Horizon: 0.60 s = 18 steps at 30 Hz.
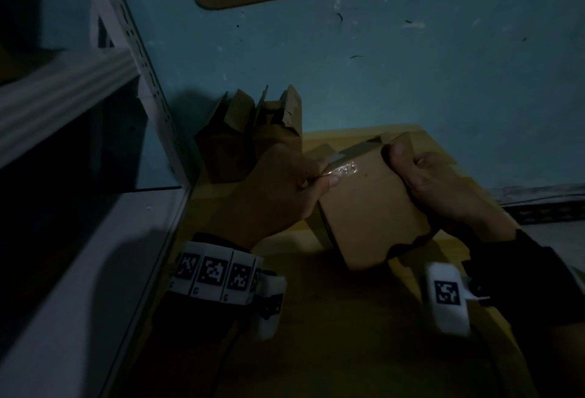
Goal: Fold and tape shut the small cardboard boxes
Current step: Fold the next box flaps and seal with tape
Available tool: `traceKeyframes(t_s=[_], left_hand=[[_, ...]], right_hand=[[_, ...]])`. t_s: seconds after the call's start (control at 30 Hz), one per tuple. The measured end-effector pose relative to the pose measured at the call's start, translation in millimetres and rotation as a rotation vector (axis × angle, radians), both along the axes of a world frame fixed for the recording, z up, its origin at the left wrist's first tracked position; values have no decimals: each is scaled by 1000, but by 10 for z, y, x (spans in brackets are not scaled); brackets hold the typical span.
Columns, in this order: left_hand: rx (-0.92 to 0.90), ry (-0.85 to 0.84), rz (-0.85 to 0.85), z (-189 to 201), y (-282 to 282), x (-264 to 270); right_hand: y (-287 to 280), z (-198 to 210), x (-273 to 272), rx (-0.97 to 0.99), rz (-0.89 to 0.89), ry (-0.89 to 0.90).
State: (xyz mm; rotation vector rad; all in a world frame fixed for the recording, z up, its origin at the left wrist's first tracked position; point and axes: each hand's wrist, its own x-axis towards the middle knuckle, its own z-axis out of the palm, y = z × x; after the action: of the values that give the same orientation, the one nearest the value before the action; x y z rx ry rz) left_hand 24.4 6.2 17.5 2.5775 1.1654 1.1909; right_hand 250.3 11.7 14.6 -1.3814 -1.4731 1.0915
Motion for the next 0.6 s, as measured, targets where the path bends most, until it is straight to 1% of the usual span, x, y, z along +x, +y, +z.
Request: traceKeyframes(t_s=[0.1, 0.2, 0.27, 0.37, 0.6], left_hand=[[28, 62, -13, -5, 14, 6], [43, 104, 28, -35, 72, 3], [107, 99, 68, -26, 93, -13], [235, 62, 74, 25, 109, -39], [304, 133, 148, -68, 155, 9]], right_hand=[[-10, 13, -3, 4, -6, 17], [-8, 6, -19, -6, -24, 26], [-6, 3, -39, -21, -34, 51], [1, 5, -59, -18, -29, 67], [11, 4, -97, -32, -31, 132]])
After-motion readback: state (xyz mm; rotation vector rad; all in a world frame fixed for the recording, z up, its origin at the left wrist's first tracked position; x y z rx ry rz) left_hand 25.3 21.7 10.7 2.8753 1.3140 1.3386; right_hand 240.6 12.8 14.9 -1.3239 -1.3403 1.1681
